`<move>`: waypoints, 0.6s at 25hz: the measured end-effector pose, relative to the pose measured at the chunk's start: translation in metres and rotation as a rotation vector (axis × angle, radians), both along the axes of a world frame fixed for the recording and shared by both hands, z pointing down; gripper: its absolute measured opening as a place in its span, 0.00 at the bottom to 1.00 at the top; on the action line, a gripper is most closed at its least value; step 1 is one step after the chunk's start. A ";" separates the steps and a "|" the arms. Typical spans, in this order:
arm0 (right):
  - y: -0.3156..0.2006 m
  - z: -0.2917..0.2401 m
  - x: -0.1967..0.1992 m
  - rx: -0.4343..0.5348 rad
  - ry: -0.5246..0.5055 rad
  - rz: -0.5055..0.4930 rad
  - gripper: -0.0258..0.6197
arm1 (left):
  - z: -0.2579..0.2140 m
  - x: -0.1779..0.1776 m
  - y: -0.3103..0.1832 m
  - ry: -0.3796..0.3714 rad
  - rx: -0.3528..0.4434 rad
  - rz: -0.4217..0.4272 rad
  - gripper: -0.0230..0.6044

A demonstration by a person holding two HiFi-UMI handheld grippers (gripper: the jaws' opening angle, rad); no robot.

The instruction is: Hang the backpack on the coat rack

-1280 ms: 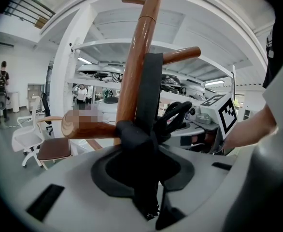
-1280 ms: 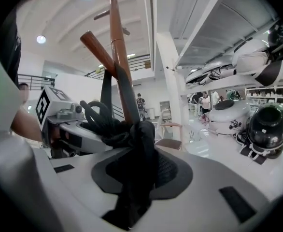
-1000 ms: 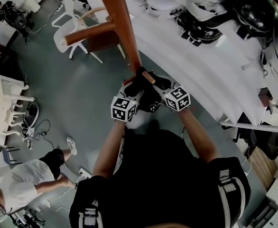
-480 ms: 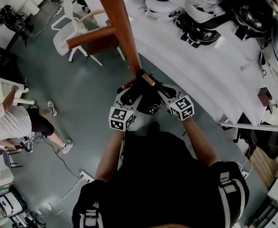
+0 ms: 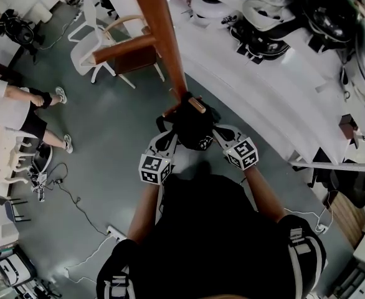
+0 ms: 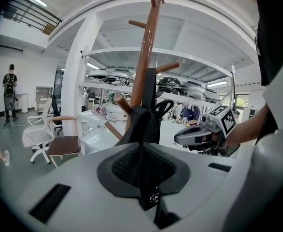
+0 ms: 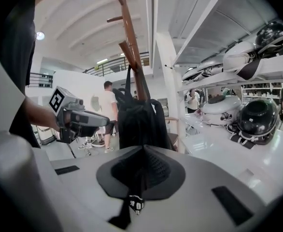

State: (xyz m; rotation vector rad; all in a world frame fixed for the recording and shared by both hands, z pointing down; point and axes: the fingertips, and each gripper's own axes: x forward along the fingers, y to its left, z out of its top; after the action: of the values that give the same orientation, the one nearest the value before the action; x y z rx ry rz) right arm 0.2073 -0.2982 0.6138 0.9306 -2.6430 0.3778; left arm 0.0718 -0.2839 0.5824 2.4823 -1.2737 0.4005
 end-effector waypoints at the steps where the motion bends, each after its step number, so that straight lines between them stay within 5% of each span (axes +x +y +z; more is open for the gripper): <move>1: 0.001 0.000 0.001 -0.002 0.001 0.002 0.06 | 0.001 0.000 0.002 0.001 -0.001 0.003 0.10; 15: 0.004 -0.004 -0.015 0.028 0.020 -0.035 0.06 | -0.004 0.003 0.001 0.006 0.005 0.017 0.09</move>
State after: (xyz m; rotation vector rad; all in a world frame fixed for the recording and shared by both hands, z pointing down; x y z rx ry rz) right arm 0.1921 -0.2941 0.6102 0.8904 -2.6488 0.3218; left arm 0.0753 -0.2829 0.5786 2.4988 -1.2531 0.3937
